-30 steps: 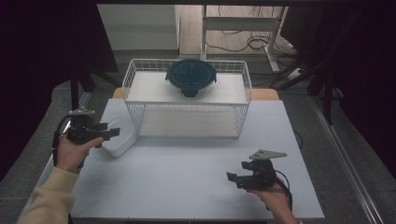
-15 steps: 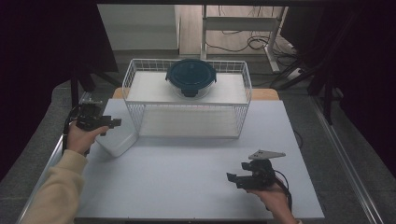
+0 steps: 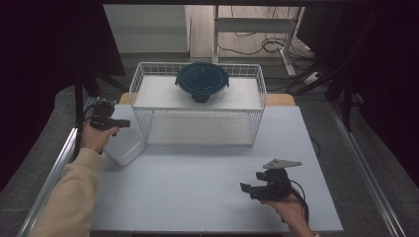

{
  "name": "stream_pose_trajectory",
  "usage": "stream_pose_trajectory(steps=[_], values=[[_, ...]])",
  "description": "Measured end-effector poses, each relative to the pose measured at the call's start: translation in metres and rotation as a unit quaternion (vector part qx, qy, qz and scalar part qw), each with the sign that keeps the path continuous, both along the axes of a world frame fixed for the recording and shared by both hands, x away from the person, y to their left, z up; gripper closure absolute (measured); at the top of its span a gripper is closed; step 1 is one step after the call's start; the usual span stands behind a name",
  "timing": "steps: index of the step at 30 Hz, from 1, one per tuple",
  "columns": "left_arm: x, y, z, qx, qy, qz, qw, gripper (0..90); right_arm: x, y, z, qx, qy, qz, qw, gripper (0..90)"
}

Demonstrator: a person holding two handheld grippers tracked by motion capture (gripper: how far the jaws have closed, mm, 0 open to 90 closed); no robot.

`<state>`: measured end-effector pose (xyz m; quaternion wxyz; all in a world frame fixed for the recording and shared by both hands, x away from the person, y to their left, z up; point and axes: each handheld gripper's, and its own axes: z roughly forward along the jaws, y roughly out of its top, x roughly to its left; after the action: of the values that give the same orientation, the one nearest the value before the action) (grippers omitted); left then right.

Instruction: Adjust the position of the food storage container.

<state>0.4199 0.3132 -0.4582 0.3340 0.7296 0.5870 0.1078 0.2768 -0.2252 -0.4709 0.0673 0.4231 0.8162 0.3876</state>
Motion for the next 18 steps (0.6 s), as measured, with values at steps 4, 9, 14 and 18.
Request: stream_pose_trajectory(steps=[4,9,14,18], values=[[0.010,-0.001,-0.009,-0.010,0.009,0.013,0.9998,88.6,0.000,0.000,-0.001,-0.001,0.002,-0.002,1.0000,22.5],[0.018,-0.005,-0.018,-0.014,0.018,0.009,0.9997,89.7,0.002,-0.002,-0.002,-0.002,0.004,-0.003,1.0000,22.5],[0.021,-0.007,-0.020,-0.015,0.021,0.006,0.9997,90.0,0.002,-0.003,-0.003,-0.002,0.005,-0.006,1.0000,22.5],[0.019,-0.007,-0.020,-0.010,0.023,0.002,0.9997,90.0,0.002,-0.002,-0.004,-0.002,0.005,-0.005,1.0000,22.5]])
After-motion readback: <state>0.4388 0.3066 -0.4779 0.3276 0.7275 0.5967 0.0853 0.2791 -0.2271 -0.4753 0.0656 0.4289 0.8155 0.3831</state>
